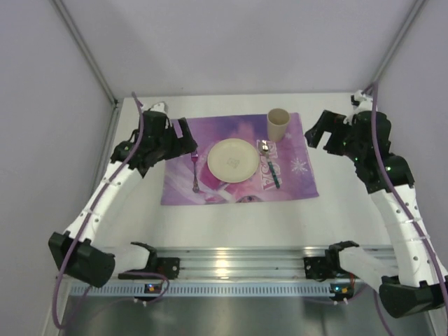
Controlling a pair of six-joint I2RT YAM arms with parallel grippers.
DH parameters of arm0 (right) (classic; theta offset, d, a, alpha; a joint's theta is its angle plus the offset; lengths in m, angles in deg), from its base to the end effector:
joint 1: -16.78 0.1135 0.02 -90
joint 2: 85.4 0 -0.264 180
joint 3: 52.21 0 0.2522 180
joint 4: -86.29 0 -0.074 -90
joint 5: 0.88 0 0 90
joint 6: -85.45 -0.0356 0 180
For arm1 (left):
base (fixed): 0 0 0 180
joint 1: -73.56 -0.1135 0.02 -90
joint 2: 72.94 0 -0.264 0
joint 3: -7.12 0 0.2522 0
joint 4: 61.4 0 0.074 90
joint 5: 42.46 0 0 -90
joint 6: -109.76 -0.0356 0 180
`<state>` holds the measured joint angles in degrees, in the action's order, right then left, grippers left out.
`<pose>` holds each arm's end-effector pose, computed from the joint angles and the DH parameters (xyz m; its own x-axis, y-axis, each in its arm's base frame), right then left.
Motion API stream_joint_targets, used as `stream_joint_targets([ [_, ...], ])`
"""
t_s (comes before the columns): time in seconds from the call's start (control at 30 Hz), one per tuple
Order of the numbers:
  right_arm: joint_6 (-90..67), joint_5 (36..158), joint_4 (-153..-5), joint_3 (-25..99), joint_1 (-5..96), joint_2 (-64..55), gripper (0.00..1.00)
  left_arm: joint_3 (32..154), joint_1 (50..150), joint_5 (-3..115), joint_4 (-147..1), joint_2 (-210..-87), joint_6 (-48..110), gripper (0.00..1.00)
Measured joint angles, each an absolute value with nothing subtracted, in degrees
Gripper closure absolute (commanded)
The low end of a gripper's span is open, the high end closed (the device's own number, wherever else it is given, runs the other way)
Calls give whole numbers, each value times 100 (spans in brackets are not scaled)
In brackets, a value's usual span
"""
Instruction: Set the dinner table for one person
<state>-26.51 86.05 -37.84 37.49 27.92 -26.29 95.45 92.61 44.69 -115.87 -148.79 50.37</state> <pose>0.1972 0.0369 0.4216 -0.4430 0.2934 -0.8472 0.0218 0.9482 0.3169 0.2682 -0.0907 0.3507 -0.6924 -0.2989 -0.6566 -0.0715 0.9341 -0.3498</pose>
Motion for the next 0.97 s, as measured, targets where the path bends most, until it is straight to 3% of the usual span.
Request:
stream_joint_targets([
  [0.17,-2819,9637,-4444,2392,2864,-3155,0,8860,9280,4812,-11539,-13854,5192,2],
  [0.4,-3062,10218,-4717,1139,3087,-3400,0,8340,9630,4961,-11701,-13616,5369,2],
  [0.97,-3053,10642,-5150,954,3096,-3499,0,8340,10275,4659,-11707,-13655,5498,2],
])
